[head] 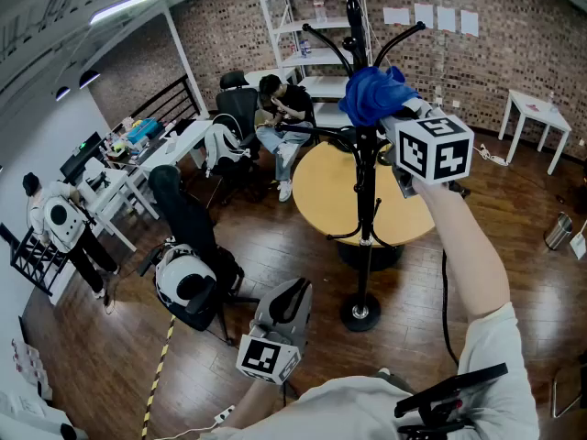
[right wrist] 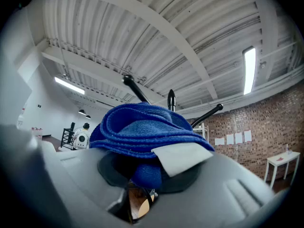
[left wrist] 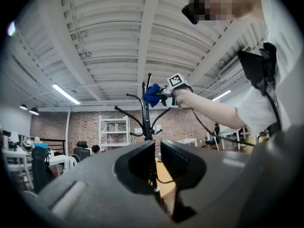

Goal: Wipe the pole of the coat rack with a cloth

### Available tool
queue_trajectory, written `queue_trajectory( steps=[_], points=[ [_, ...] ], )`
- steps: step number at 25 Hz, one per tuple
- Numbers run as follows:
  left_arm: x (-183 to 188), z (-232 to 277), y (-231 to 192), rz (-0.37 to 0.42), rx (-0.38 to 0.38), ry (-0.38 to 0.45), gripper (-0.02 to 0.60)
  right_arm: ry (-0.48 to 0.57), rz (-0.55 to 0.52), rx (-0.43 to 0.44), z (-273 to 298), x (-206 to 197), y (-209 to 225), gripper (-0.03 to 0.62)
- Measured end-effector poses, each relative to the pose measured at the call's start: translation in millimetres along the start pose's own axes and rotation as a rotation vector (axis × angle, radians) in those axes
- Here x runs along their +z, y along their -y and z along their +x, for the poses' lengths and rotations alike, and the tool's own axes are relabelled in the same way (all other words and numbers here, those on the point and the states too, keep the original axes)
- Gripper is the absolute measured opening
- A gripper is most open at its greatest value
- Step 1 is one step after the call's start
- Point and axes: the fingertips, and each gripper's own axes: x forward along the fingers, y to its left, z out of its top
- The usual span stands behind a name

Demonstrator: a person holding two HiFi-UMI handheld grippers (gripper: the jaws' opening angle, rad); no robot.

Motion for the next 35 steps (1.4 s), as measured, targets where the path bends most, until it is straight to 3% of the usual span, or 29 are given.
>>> queue_trajectory(
  steps=[4,7,12,15,18,21,25,33,35],
  points=[
    [-6.1,8.6,-7.7,-0.024,0.024,0.007,0.034,-0.064,0.104,-0.012,33.1,-3.7,19.1,0.104],
    [-7.0,21.2,-6.7,-0.054,0.029,-0.014,0.034,-0.101,0.201,0.005,37.0,-37.3,17.6,0.104],
    [-13.9,50.9,-14.7,-0.042,0.038,0.008,0.034,-0.185,0.222,0.008,29.8,-121.6,3.0,0.104],
    [-4.5,73.4,-18.7,-0.04,0.064,0.011,0.034,-0.17,0.196,0.039,28.7,-142.3,-1.6,0.104],
    [-5.8,88.9,-19.1,-0.024,0.067,0.014,0.034,-0.061,0.168,0.1,2.1,-121.7,-17.1,0.104],
    [-10.8,105.8,-21.6,-0.019,0.057,0.002,0.034,0.059,0.075,0.148,-37.0,-95.8,-43.3,0.105],
    [-11.2,120.9,-43.9,0.006,0.013,0.002,0.034,0.1,0.014,0.181,-37.2,-82.9,-69.5,0.105],
    [8.9,142.2,-105.7,-0.006,-0.169,0.09,0.034,0.091,-0.187,-0.108,39.5,2.7,-37.9,0.106],
    [7.6,147.1,-125.3,-0.026,-0.189,0.1,0.034,0.043,-0.208,-0.149,57.9,-1.0,-32.2,0.104]
  ],
)
